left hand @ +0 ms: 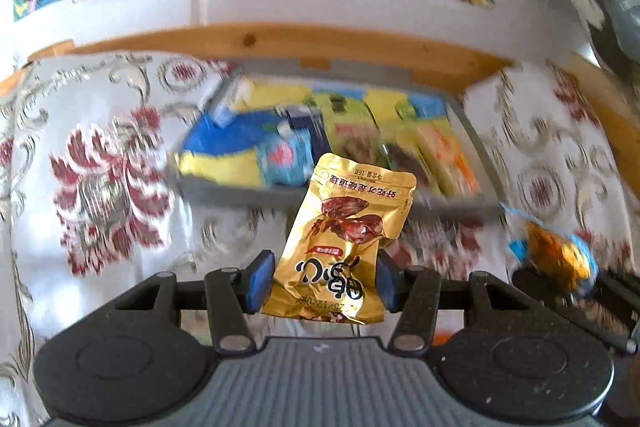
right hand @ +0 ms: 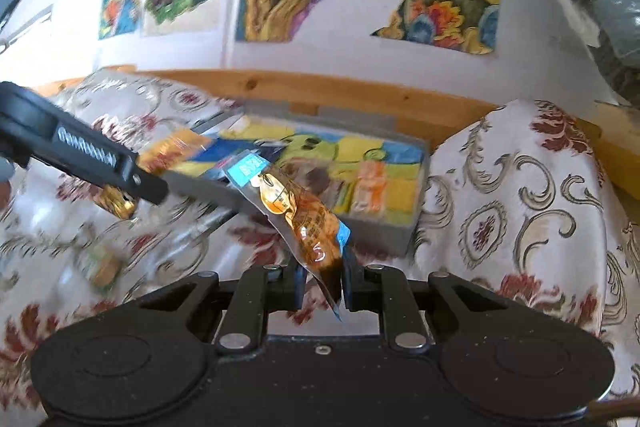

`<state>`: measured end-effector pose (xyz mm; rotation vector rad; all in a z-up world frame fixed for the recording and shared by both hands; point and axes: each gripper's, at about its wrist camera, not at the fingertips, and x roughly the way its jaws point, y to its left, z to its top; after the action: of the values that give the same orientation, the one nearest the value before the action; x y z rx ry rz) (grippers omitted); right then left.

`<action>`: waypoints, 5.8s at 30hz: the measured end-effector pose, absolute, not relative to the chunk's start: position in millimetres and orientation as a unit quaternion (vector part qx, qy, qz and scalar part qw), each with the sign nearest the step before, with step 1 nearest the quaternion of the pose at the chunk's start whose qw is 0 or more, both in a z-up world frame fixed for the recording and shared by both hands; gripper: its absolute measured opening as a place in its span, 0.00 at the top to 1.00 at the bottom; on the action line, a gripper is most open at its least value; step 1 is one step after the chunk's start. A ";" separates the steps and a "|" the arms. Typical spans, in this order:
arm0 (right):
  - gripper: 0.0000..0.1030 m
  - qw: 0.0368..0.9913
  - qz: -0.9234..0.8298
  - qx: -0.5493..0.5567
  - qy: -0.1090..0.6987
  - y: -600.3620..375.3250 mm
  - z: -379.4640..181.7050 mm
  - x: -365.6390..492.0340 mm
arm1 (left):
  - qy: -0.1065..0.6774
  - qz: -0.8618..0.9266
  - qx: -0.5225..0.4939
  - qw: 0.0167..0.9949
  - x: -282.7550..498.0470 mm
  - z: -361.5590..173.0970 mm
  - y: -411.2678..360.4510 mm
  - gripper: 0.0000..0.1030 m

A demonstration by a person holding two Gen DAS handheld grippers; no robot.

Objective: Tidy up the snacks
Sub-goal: 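Lift both pouches and carry them over the grey tray, then lower both pouches into the tray and open both tools, then move both tools back toward the orange and the round cake, then grasp the orange with the right tool while the left tool grasps the round cake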

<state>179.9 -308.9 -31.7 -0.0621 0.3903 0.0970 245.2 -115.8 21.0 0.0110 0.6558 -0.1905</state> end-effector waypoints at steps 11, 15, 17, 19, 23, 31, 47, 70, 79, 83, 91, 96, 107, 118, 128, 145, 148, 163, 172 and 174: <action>0.82 0.986 -0.020 0.017 0.163 -335.9 -35.0 253.0 | 0.319 -0.045 -0.053 0.945 320.4 32.1 -125.4 0.45; 0.82 0.987 -0.020 0.027 0.154 -340.6 -35.3 279.8 | 0.322 -0.036 -0.063 0.944 346.0 25.1 -136.6 0.45; 0.82 0.987 -0.018 0.033 0.156 -342.7 -35.8 291.9 | 0.325 -0.034 -0.070 0.943 359.4 21.4 -142.8 0.45; 0.82 0.986 -0.018 0.044 0.159 -345.0 -37.8 302.7 | 0.327 -0.032 -0.077 0.941 371.4 17.1 -150.0 0.45; 0.82 0.983 -0.021 0.067 0.167 -351.0 -44.3 319.6 | 0.326 -0.033 -0.081 0.941 387.4 7.1 -162.5 0.45; 0.79 0.979 -0.021 0.080 0.188 -356.6 -51.6 333.7 | 0.334 -0.036 -0.066 0.939 398.4 -12.5 -175.8 0.45; 0.37 0.982 -0.009 0.077 0.175 -350.9 -43.2 330.3 | 0.328 -0.043 -0.064 0.942 397.7 -12.0 -185.0 0.37; 0.01 0.992 -0.013 0.089 0.089 -354.2 4.4 274.9 | 0.262 0.003 -0.073 0.962 336.4 38.0 -140.7 0.01; 0.01 0.997 -0.011 0.047 0.065 -341.2 17.5 223.1 | 0.258 0.009 -0.088 0.962 294.8 50.2 -119.5 0.01; 0.01 0.998 -0.014 0.029 0.051 -334.8 19.9 193.1 | 0.258 0.000 -0.093 0.962 272.9 54.3 -110.9 0.01; 0.01 0.997 0.004 0.036 0.062 -317.1 16.8 141.0 | 0.238 -0.017 -0.070 0.969 225.6 53.1 -96.2 0.01; 0.01 0.997 0.021 0.026 0.075 -298.5 13.5 116.7 | 0.240 -0.018 -0.068 0.968 197.2 44.4 -83.4 0.01; 0.01 0.990 0.048 0.029 0.132 -272.2 -1.4 73.1 | 0.253 -0.011 -0.058 0.966 152.6 19.5 -53.0 0.01; 0.01 0.979 0.047 0.010 0.197 -247.4 -18.2 61.9 | 0.274 -0.023 -0.033 0.961 121.2 -14.6 -33.8 0.01; 0.01 0.963 0.043 -0.029 0.264 -228.7 -35.1 74.9 | 0.292 -0.013 -0.035 0.956 114.6 -36.9 -16.8 0.01; 0.01 0.955 0.047 -0.035 0.289 -225.5 -40.8 83.7 | 0.311 -0.001 -0.023 0.950 120.0 -49.4 -9.9 0.01; 0.01 0.955 0.050 -0.029 0.291 -227.1 -39.7 84.7 | 0.313 0.000 -0.021 0.950 121.9 -50.1 -11.6 0.01; 0.01 0.954 0.081 -0.005 0.288 -245.2 -20.0 104.8 | 0.310 0.000 0.012 0.951 149.6 -42.7 -25.7 0.01; 0.01 0.950 0.093 0.000 0.296 -263.0 -24.5 140.0 | 0.307 -0.008 0.016 0.952 180.0 -42.5 -37.3 0.01; 0.01 0.948 0.094 0.011 0.304 -266.7 -28.7 148.8 | 0.308 -0.009 0.015 0.951 185.9 -44.5 -39.2 0.01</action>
<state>148.8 -266.7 -28.7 0.0217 0.6198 0.1917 185.9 -39.2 -44.5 0.0307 0.6265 -0.0187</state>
